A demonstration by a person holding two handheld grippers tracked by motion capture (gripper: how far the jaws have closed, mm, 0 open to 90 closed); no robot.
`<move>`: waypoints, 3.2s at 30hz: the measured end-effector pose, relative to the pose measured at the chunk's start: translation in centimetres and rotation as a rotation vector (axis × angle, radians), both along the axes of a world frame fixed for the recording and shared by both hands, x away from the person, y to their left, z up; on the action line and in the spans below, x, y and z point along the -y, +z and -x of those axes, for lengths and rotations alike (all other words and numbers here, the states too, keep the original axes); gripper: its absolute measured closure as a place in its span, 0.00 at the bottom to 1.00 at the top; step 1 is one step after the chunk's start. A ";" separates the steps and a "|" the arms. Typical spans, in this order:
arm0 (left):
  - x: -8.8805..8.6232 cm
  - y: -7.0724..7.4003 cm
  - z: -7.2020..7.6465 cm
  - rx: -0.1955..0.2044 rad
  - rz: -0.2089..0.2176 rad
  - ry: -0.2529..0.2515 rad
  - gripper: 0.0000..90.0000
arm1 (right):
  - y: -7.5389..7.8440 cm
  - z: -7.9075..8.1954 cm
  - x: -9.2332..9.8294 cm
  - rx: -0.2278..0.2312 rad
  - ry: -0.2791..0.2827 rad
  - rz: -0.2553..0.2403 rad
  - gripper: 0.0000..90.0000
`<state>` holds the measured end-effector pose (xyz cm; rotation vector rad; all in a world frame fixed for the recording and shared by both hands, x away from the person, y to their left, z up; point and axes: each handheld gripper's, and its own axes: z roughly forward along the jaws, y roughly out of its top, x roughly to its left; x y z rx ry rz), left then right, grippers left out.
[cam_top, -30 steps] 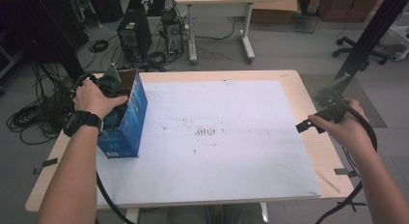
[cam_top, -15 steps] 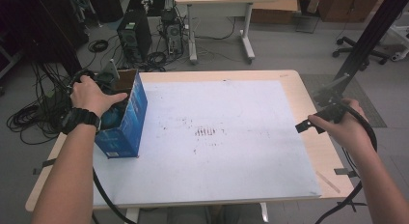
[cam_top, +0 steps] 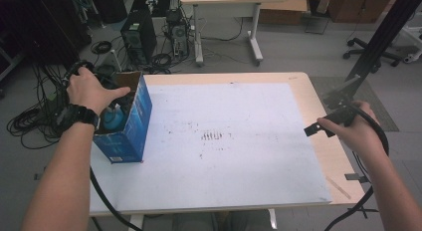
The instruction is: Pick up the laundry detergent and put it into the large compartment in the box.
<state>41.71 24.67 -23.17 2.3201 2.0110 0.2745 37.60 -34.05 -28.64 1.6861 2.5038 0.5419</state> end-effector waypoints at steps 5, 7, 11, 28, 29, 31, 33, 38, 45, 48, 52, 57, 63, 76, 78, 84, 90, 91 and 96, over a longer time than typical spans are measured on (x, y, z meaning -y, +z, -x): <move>0.2 0.8 0.1 0.014 0.002 -0.002 0.22 | 0.1 0.1 0.0 0.001 0.000 -0.001 0.15; 0.4 1.1 0.2 0.022 0.002 -0.005 0.21 | 0.2 0.1 0.0 0.002 0.000 0.001 0.15; 0.8 1.9 0.3 0.041 0.005 -0.015 0.19 | 0.3 0.1 0.0 0.003 0.000 0.002 0.15; 3.6 4.1 0.8 0.086 0.023 -0.110 0.15 | 0.7 0.2 -0.2 0.009 0.007 0.003 0.15; 3.8 4.1 0.8 0.084 0.025 -0.116 0.15 | 0.7 0.2 -0.2 0.009 0.007 0.003 0.15; 4.1 4.1 0.8 0.085 0.019 -0.123 0.15 | 0.8 0.2 -0.3 0.009 0.007 0.003 0.15; 4.4 4.1 0.8 0.081 0.021 -0.132 0.15 | 0.8 0.3 -0.3 0.010 0.009 0.004 0.15; 5.2 4.0 0.8 0.076 0.020 -0.156 0.15 | 0.8 0.3 -0.3 0.009 0.009 0.004 0.15; 6.9 3.7 0.8 0.073 0.033 -0.202 0.15 | 0.9 0.4 -0.3 0.011 0.011 0.002 0.15; 7.5 3.5 0.8 0.069 0.035 -0.217 0.15 | 0.9 0.4 -0.3 0.009 0.013 0.004 0.15; 8.4 3.1 0.8 0.064 0.033 -0.239 0.15 | 0.9 0.5 -0.2 0.008 0.014 0.005 0.15; 9.5 2.8 0.8 0.060 0.025 -0.267 0.15 | 1.1 0.6 -0.1 0.013 0.015 0.004 0.15; 10.8 2.3 0.9 0.058 0.025 -0.296 0.15 | 1.0 0.7 -0.2 0.009 0.015 0.003 0.15; 13.5 1.1 0.8 0.050 0.020 -0.354 0.15 | 0.9 0.8 -0.2 0.005 0.021 0.006 0.15; 13.7 1.0 0.8 0.048 0.019 -0.359 0.15 | 0.9 0.8 -0.2 0.005 0.022 0.006 0.15; 14.7 0.5 0.8 0.046 0.022 -0.383 0.14 | 0.7 0.8 -0.1 0.003 0.023 0.006 0.15; 15.5 -0.1 0.8 0.030 0.020 -0.400 0.15 | 0.7 0.8 -0.1 0.002 0.024 0.007 0.15; 15.7 -0.2 0.8 0.029 0.017 -0.402 0.15 | 0.8 0.9 -0.1 0.003 0.025 0.007 0.15; 16.1 -0.5 0.8 0.021 0.012 -0.407 0.15 | 0.9 0.9 0.0 0.004 0.022 0.006 0.15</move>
